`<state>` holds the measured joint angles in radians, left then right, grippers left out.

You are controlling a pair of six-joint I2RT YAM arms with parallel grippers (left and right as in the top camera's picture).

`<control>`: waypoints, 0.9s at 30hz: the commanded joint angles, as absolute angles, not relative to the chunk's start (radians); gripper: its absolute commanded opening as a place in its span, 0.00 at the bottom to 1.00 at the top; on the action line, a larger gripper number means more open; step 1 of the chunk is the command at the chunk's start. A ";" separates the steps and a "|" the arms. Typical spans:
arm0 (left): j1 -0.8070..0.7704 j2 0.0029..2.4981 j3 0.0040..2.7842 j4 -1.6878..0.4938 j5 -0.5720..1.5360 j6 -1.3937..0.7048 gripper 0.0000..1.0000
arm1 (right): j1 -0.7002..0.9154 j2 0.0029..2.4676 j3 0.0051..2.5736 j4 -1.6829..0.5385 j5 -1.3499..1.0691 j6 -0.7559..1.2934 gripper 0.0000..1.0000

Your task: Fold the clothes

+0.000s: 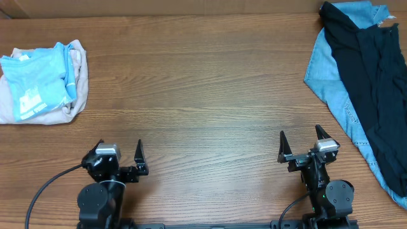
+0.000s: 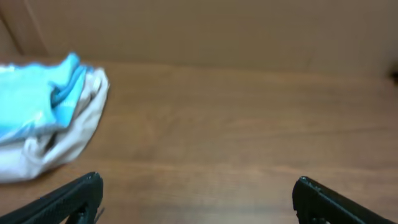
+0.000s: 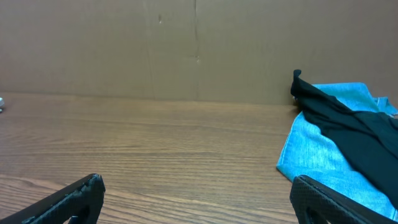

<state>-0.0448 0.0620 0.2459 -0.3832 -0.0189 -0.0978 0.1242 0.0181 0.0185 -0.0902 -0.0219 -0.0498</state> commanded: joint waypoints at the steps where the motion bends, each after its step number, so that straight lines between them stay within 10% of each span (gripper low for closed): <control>1: -0.024 0.007 0.176 -0.293 0.020 -0.082 1.00 | 0.123 0.020 0.008 -0.083 -0.024 -0.053 1.00; 27: -0.007 0.004 0.005 -0.075 0.026 -0.112 1.00 | 0.123 0.020 0.008 -0.083 -0.024 -0.053 1.00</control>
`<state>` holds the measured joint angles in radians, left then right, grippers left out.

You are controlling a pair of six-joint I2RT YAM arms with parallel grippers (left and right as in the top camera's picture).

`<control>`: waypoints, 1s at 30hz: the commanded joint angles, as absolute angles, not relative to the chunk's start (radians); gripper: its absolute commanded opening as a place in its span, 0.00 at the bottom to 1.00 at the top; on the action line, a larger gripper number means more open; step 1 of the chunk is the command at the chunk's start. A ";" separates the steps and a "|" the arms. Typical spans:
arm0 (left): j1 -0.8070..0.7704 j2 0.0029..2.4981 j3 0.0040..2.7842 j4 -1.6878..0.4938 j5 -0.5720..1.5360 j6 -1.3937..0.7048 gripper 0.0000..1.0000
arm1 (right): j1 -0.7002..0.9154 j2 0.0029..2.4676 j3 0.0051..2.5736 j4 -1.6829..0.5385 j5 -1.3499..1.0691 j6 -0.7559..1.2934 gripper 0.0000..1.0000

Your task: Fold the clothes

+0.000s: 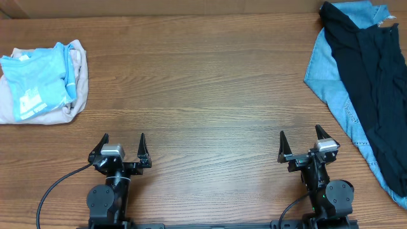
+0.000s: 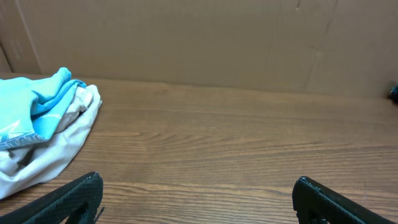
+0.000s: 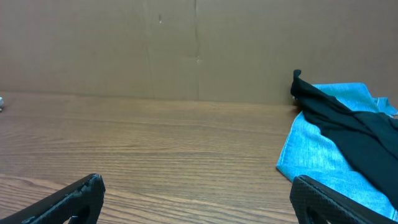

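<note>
A folded stack, a light blue garment point(image 1: 39, 79) on a pale pink one point(image 1: 75, 95), lies at the table's left edge; the left wrist view shows the stack point(image 2: 43, 127) at its left. At the right edge a dark navy garment point(image 1: 372, 76) lies unfolded on a blue one point(image 1: 331, 76), also seen in the right wrist view point(image 3: 339, 143). My left gripper point(image 1: 123, 145) rests open at the front left, empty. My right gripper point(image 1: 301, 142) rests open at the front right, empty.
A brown cardboard wall point(image 2: 199, 43) stands along the table's far side. The wooden table point(image 1: 203, 95) stretches between the two clothing piles. A black cable point(image 1: 54, 184) runs from the left arm's base toward the front edge.
My left gripper has turned from angled toward the left to facing straight ahead, and sits a little to the right. The right gripper and the clothes have not moved.
</note>
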<state>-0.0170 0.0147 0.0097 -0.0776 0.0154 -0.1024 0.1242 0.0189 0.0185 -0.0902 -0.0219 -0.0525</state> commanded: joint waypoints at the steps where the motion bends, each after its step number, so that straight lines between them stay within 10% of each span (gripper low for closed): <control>1: -0.007 0.004 0.005 -0.075 0.026 -0.112 1.00 | 0.123 0.020 0.008 -0.083 -0.024 -0.053 1.00; 30: -0.007 0.004 0.005 -0.075 0.026 -0.112 1.00 | 0.123 0.020 0.008 -0.083 -0.024 -0.053 1.00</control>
